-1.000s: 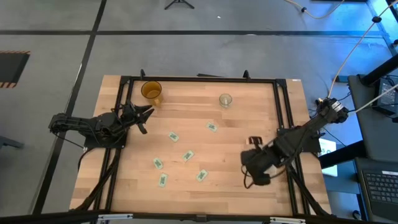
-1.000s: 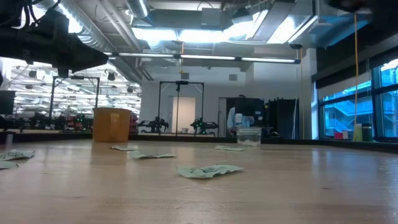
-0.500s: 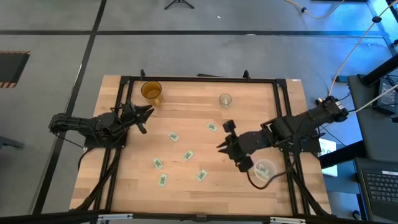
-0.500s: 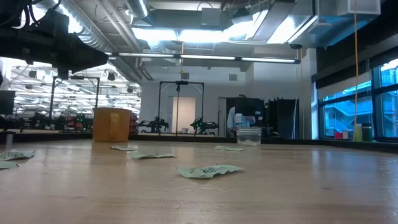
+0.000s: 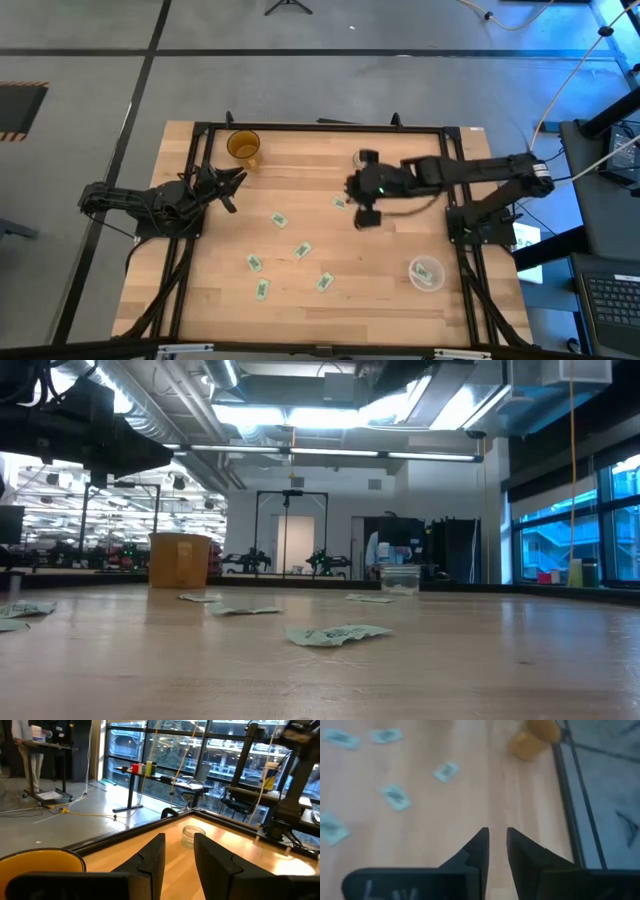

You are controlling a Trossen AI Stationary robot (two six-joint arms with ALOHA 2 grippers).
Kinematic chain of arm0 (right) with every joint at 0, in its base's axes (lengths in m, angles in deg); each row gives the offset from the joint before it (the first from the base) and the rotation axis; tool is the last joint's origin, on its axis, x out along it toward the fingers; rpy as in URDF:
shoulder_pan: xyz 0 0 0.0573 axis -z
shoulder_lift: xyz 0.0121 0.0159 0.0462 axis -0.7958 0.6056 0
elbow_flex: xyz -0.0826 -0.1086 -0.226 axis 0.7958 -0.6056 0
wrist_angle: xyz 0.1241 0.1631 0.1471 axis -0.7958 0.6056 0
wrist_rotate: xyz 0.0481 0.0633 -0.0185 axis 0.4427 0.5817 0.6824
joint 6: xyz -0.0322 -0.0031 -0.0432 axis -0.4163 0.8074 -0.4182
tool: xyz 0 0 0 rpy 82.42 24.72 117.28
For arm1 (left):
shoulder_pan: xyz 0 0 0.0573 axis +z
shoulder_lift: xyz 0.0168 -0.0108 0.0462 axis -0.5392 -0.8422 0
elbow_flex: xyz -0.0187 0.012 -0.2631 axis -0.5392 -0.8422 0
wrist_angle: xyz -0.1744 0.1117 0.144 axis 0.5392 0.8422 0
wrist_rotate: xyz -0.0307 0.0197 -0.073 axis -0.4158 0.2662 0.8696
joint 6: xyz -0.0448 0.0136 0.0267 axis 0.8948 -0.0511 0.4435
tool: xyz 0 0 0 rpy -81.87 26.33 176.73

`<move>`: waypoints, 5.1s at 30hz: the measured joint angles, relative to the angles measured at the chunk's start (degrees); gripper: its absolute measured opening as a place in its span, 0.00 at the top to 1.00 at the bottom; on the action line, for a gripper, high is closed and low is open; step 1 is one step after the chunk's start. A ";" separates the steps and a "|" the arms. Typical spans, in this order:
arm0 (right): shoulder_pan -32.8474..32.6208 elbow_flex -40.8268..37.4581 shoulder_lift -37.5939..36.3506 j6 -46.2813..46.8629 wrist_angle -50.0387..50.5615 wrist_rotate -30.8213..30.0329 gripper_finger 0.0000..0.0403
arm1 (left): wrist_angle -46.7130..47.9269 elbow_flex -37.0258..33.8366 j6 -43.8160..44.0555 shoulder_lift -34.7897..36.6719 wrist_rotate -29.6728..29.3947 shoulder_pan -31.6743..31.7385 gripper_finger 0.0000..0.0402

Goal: Pick and place Stevia / Truvia into bins
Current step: Put the stevia packet into the transparent container

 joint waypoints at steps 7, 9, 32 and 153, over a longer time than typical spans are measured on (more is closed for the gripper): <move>8.07 0.00 6.55 -1.68 0.82 5.68 0.82 | 0.07 -0.01 0.09 0.02 -0.58 0.02 0.76; 9.87 0.00 8.96 -4.25 2.36 9.03 0.82 | 0.07 -0.02 0.10 0.02 -0.60 0.01 0.76; 14.70 -0.02 28.45 -16.31 4.79 17.59 0.82 | 0.14 0.00 0.00 0.02 -0.46 0.01 0.76; -50.65 -33.15 -7.25 80.60 8.44 14.36 0.99 | 0.18 -0.01 0.19 0.00 -0.61 0.00 0.76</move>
